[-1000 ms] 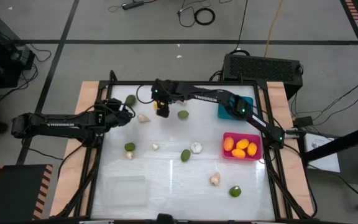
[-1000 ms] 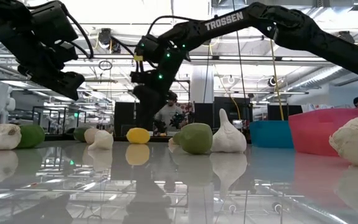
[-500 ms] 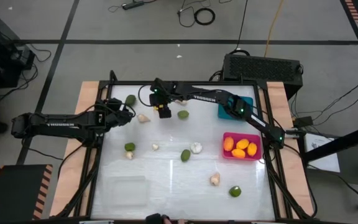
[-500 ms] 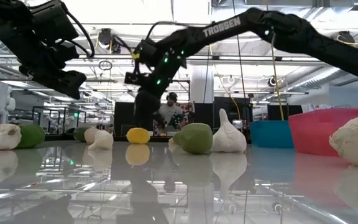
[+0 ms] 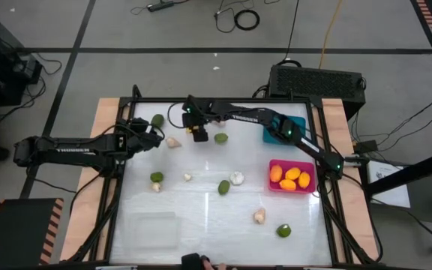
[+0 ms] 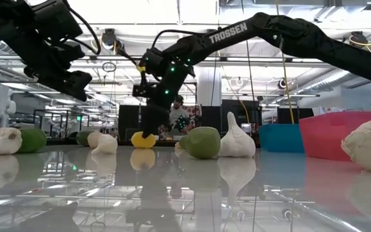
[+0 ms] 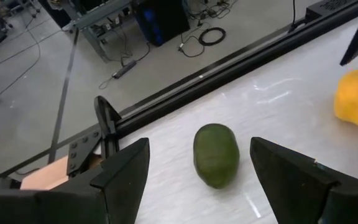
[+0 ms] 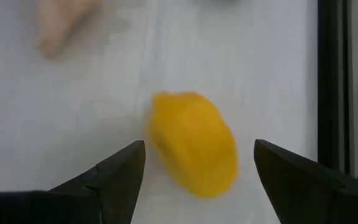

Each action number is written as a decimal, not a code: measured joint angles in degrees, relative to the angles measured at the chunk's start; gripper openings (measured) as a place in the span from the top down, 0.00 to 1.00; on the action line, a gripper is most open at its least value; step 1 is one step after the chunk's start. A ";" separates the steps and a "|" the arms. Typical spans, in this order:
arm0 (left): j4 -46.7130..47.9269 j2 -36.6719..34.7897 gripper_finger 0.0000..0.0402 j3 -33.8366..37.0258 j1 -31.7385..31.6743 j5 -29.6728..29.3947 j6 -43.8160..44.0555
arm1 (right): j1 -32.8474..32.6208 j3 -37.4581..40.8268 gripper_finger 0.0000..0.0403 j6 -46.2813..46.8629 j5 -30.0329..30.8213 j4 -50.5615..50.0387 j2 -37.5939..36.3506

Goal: Sort produce into baskets
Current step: Put the yellow lemon into the pink bin

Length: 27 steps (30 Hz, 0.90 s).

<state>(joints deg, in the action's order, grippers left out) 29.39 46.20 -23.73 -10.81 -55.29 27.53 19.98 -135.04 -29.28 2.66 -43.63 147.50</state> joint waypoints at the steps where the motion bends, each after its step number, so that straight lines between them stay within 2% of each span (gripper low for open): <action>1: -0.31 0.01 0.29 0.00 0.00 0.02 -0.22 | 0.10 0.00 0.27 0.13 0.29 -0.05 0.15; 14: -9.51 -0.01 0.29 0.00 0.00 2.63 -8.70 | -0.58 0.04 0.27 7.54 0.99 3.21 0.57; 19: -11.13 -0.01 0.29 0.00 0.00 4.10 -10.40 | -1.01 0.02 0.28 10.20 5.04 1.24 1.93; 27: -11.41 -0.01 0.29 0.00 -0.07 4.20 -11.51 | -2.51 0.09 0.38 5.71 9.94 0.92 2.95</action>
<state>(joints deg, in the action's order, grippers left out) 17.97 46.19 -23.73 -10.87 -51.09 16.01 17.47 -134.96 -23.58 12.60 -42.72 150.45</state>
